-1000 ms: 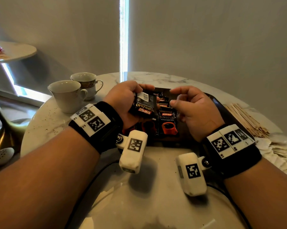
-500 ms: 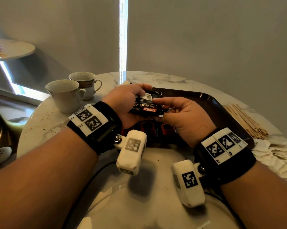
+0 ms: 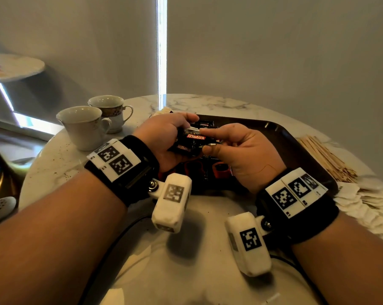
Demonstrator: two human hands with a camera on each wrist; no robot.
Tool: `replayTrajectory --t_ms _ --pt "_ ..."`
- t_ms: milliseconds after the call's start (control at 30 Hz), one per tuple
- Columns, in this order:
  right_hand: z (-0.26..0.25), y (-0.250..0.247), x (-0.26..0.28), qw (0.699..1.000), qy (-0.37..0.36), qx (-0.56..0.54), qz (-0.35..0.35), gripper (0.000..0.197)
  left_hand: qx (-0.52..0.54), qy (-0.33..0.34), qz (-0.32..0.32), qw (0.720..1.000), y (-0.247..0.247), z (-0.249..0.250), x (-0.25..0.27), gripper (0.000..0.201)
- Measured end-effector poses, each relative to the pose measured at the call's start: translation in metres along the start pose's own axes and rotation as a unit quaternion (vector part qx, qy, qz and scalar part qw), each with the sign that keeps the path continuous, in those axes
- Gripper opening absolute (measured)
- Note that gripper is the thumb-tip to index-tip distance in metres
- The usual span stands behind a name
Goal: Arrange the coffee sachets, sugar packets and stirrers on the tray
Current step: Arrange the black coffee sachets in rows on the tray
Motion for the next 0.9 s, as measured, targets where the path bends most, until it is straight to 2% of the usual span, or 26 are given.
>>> replayTrajectory --t_ms 200,400,533,633,700,800,900 --pt "0.002 -0.001 0.0 1.0 -0.005 0.004 -0.001 0.038 -0.002 -0.006 -0.002 1.0 -0.002 0.001 0.0 0.028" --pt "0.003 -0.004 0.003 0.999 -0.003 0.007 0.04 0.015 -0.005 -0.004 0.003 1.0 0.0 0.001 0.001 0.027" --pt "0.007 -0.005 0.002 0.995 -0.006 -0.006 0.095 0.012 -0.006 -0.004 0.011 1.0 -0.001 0.002 0.002 0.025" --pt "0.005 -0.009 0.0 0.985 0.018 -0.046 0.167 0.012 0.014 -0.001 0.008 1.0 -0.004 0.005 0.003 0.023" --pt "0.005 -0.012 0.001 0.977 0.035 -0.035 0.205 0.01 0.017 0.006 0.014 1.0 -0.009 0.009 0.003 0.026" --pt "0.013 -0.015 0.001 0.978 0.06 0.03 0.198 0.011 0.013 0.024 0.033 0.999 -0.016 0.015 0.005 0.03" --pt "0.018 -0.014 0.001 0.98 0.108 0.026 0.168 0.007 0.001 0.03 0.042 0.999 -0.019 0.018 0.008 0.034"
Point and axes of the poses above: each hand's wrist, its own x-axis away from the middle knuckle, its own y-axis out of the palm, z = x × y, the point moved 2 cm from there along -x, towards the middle knuckle, and after that the axes turned 13 degrees about -y, right-handed, at the moved point
